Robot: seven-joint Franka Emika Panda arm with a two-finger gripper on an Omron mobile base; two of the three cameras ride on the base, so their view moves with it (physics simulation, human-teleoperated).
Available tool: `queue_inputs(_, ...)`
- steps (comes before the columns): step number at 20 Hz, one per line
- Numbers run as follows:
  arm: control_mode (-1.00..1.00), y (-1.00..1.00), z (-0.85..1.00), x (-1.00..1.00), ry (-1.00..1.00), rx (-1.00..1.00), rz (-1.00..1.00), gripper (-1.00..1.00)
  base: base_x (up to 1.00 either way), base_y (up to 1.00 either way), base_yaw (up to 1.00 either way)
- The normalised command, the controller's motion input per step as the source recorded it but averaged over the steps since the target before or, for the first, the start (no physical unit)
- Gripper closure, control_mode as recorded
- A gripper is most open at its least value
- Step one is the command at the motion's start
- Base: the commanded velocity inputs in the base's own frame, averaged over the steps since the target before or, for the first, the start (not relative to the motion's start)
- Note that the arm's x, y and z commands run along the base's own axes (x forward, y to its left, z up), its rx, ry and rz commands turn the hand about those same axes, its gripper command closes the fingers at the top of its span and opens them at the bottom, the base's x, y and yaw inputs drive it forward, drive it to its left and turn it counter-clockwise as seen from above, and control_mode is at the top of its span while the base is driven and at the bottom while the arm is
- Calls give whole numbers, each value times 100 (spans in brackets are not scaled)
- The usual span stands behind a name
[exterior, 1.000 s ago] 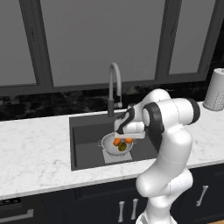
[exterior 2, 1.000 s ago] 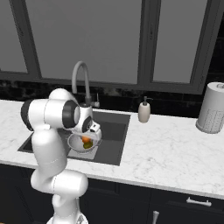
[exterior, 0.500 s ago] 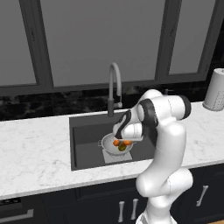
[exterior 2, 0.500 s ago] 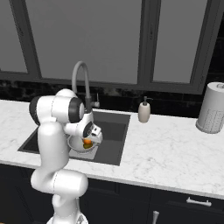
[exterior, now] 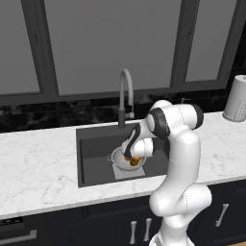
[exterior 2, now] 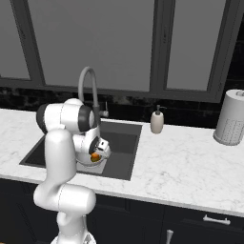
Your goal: Put the colander in the sink, put the tangerine, kiwi, orange in the colander, and turn on the sink faucet and pour water over the colander.
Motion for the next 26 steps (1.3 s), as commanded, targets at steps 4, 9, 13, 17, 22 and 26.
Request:
queue_inputs(4, -100, 3, 0, 2, 0, 0, 0, -100, 0, 0, 0)
queue_inputs(9, -100, 0, 0, 0, 0, 0, 0, -100, 0, 0, 0)
queue_inputs(13, -100, 0, 2, 0, 0, 0, 0, -100, 0, 0, 0)
queue_inputs(17, -100, 0, 32, 0, -2, 0, 0, -100, 0, 0, 0)
queue_inputs(22, -100, 0, 51, 0, -3, 0, 0, -100, 0, 0, 0)
queue_inputs(26, -100, 0, 40, 0, 0, 0, 0, -100, 0, 0, 0)
